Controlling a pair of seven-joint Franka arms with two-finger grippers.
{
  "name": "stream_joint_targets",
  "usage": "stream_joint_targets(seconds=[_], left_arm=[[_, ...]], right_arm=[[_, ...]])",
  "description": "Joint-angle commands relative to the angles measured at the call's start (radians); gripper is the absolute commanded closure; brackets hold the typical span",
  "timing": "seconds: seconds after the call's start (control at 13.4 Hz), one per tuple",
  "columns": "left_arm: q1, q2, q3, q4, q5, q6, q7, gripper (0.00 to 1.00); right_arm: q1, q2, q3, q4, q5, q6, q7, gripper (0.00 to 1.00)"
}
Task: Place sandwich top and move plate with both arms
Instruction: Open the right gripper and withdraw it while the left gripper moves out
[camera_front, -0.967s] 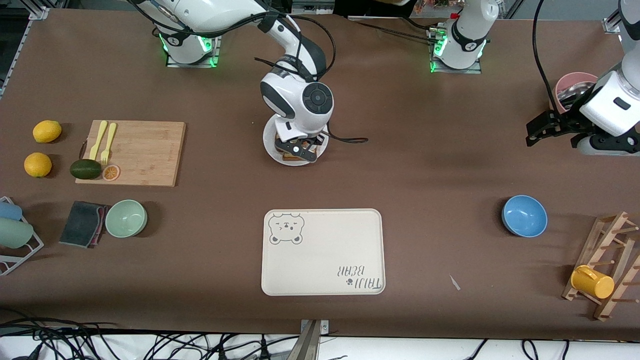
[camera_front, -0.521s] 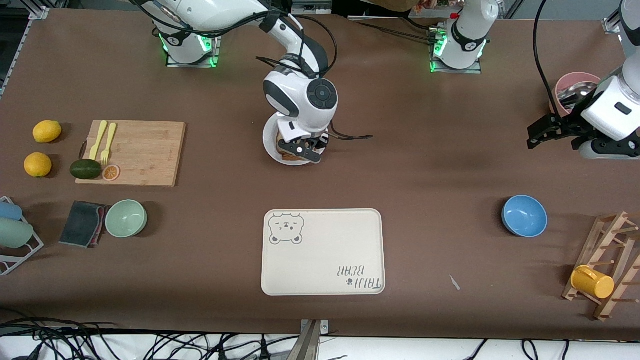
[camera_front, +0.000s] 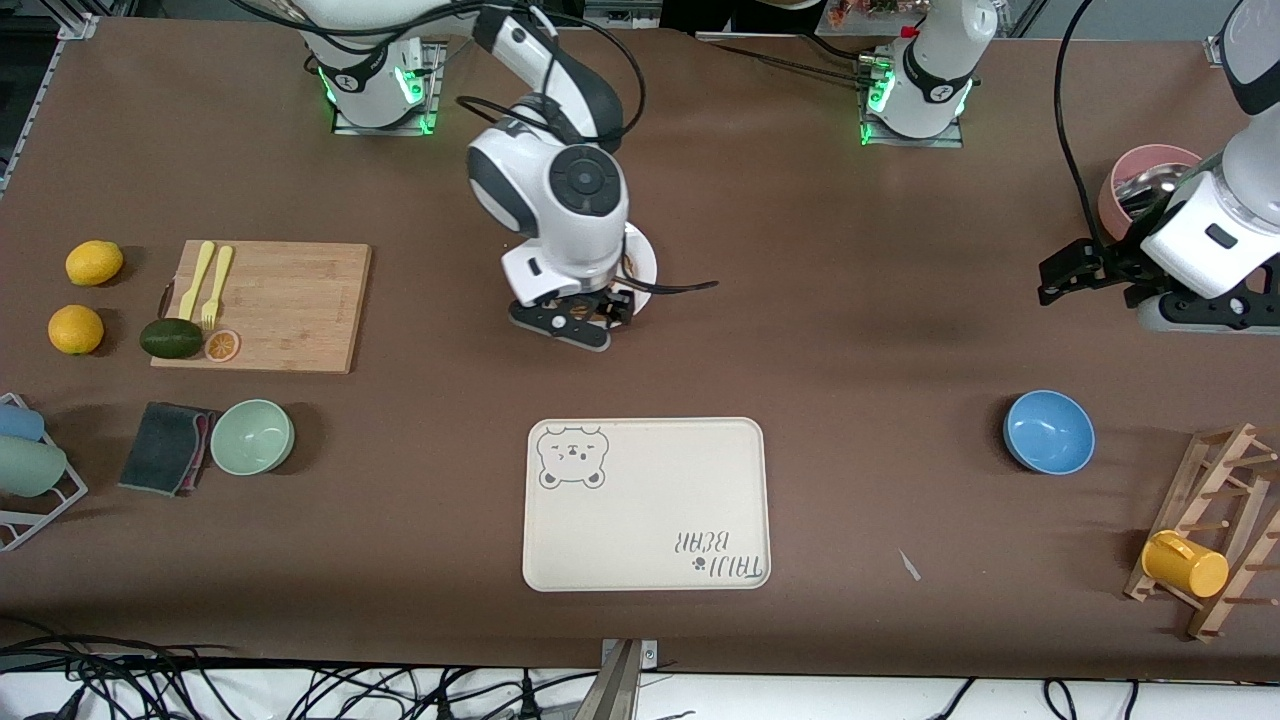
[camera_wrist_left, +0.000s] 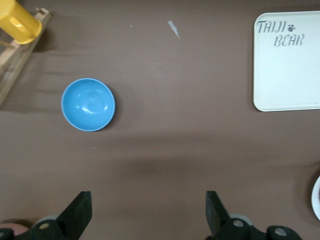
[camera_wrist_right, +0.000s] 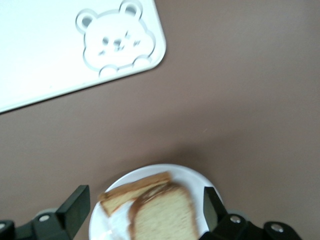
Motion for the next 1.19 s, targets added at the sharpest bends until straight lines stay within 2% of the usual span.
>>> stream_joint_targets(seconds=[0.0,0.22,0.37,0.6,0.67,0.97,1.12], left_arm=[[0.0,0.023,0.004,0.014,-0.079,0.001,-0.012,0.0],[0.023,0.057,0.004,-0.001,-0.174,0.013,-0.007,0.0],[0.046,0.092,0.005,-0.014,-0.302,0.019,-0.009,0.0],[0.087,0.141,0.005,-0.066,-0.534,0.016,0.002,0.0],[0.089,0.159,0.005,-0.077,-0.56,0.018,0.013,0.0],[0.086,0.221,0.004,-0.109,-0.565,0.019,0.164,0.0],[0.081,0.239,0.004,-0.112,-0.567,0.021,0.172,0.0]], right_arm=[[-0.086,-0.054,0.007,-0.007,0.01,-0.027,-0.174,0.0],[-0.22,-0.1,0.004,0.002,0.157,-0.056,-0.415,0.0],[-0.28,-0.127,-0.02,0.007,0.169,-0.093,-0.547,0.0],[-0.298,-0.163,-0.146,0.007,0.172,-0.116,-0.78,0.0],[-0.298,-0.176,-0.196,0.007,0.174,-0.13,-0.858,0.0],[-0.298,-0.24,-0.364,0.007,0.202,-0.15,-1.011,0.0],[-0.305,-0.278,-0.387,0.007,0.205,-0.193,-1.086,0.0]])
